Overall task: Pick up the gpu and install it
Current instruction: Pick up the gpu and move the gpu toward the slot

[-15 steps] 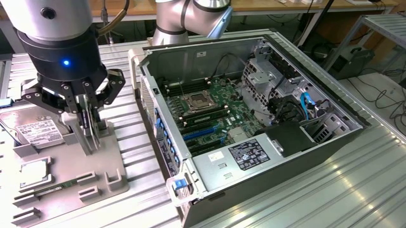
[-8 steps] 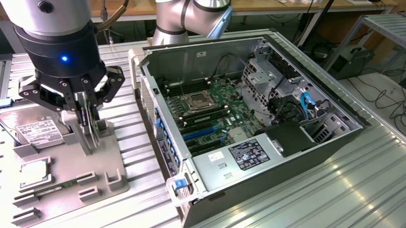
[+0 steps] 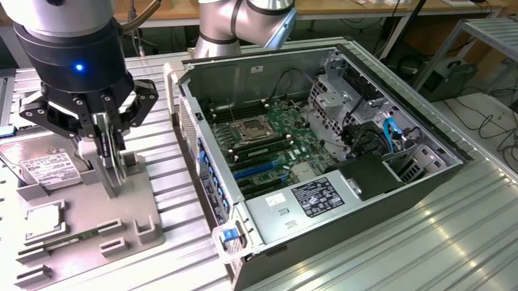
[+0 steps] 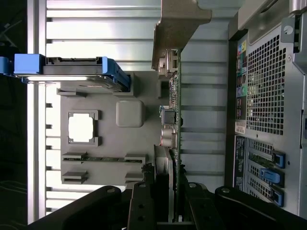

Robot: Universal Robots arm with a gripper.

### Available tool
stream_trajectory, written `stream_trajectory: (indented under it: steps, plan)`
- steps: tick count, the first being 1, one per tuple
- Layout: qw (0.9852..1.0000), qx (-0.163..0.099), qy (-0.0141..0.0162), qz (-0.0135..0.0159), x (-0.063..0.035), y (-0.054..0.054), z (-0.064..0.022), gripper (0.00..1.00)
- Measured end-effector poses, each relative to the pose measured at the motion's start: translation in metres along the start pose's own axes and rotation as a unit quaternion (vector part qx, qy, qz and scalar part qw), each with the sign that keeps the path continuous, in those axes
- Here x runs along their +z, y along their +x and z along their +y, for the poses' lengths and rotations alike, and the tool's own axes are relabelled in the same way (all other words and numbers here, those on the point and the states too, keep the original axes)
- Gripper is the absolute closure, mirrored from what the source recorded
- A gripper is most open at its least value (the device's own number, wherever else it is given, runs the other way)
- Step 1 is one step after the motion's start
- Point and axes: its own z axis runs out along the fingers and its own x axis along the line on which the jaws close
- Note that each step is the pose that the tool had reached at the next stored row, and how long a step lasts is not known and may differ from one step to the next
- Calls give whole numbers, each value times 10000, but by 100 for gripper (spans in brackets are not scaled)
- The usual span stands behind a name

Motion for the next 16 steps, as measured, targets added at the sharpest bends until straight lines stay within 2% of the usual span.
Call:
stream_trajectory:
  steps: [16]
  plan:
    - [10000,1,0,17,-71,2,3,72]
